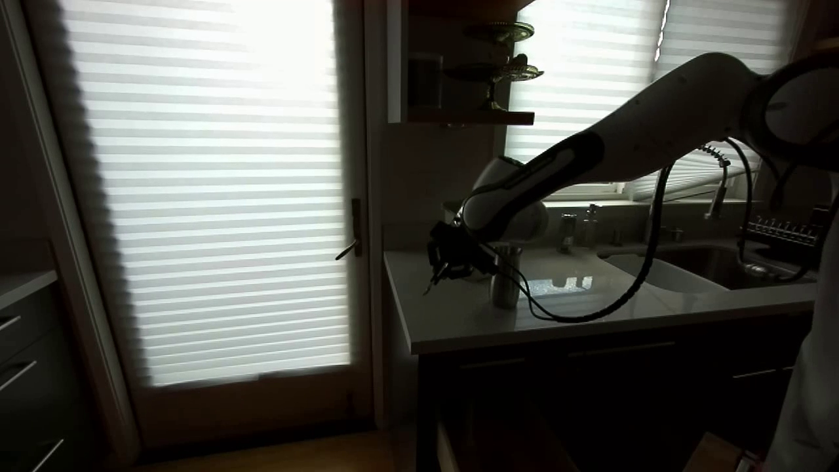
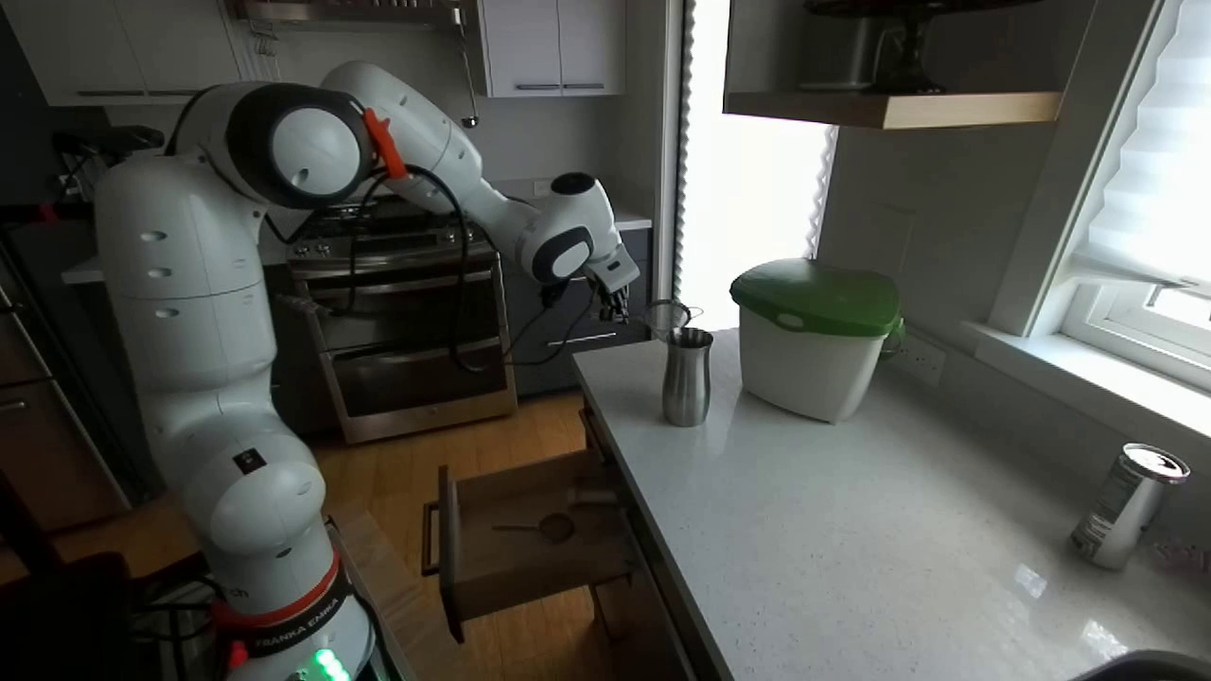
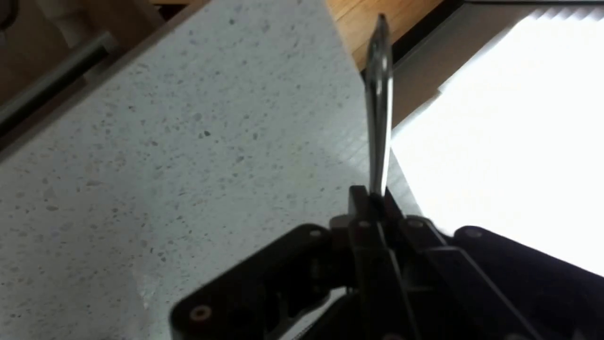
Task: Pick up the tea strainer and put it on top of the cocktail mixer
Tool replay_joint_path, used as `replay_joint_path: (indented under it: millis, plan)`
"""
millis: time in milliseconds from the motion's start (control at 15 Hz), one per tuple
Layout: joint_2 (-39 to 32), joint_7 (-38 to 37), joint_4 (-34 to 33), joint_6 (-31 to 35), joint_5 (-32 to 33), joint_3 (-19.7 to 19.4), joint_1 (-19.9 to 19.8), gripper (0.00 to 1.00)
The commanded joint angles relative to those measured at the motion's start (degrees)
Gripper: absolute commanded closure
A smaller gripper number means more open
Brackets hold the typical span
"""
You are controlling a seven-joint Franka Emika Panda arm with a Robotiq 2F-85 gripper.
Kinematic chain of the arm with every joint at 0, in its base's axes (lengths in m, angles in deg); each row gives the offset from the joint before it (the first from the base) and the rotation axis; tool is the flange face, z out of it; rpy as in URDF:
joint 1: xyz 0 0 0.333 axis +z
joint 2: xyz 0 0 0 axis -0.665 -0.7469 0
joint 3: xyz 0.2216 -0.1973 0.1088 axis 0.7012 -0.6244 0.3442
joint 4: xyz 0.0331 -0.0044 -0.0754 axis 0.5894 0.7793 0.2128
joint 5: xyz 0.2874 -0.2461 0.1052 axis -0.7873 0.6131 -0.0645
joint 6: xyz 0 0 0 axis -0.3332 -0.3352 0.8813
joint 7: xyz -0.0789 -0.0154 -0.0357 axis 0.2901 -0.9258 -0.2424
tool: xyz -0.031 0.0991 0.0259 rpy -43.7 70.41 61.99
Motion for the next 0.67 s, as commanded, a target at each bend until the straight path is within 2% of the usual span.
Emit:
replay_joint_path:
  millis: [0,67,200,600]
  plan:
    - [10.8,12.4,8.1,4.6,-15.6,4.2,-0.4,0.99]
    - [13.1,16.1,8.6,5.3,-20.4,4.5,0.9,0.99]
    - [17.9,24.6,10.8,7.6,-30.0,1.7,6.1,0.99]
    - [35.5,51.8,20.2,18.5,-58.7,-15.7,30.4,0.99]
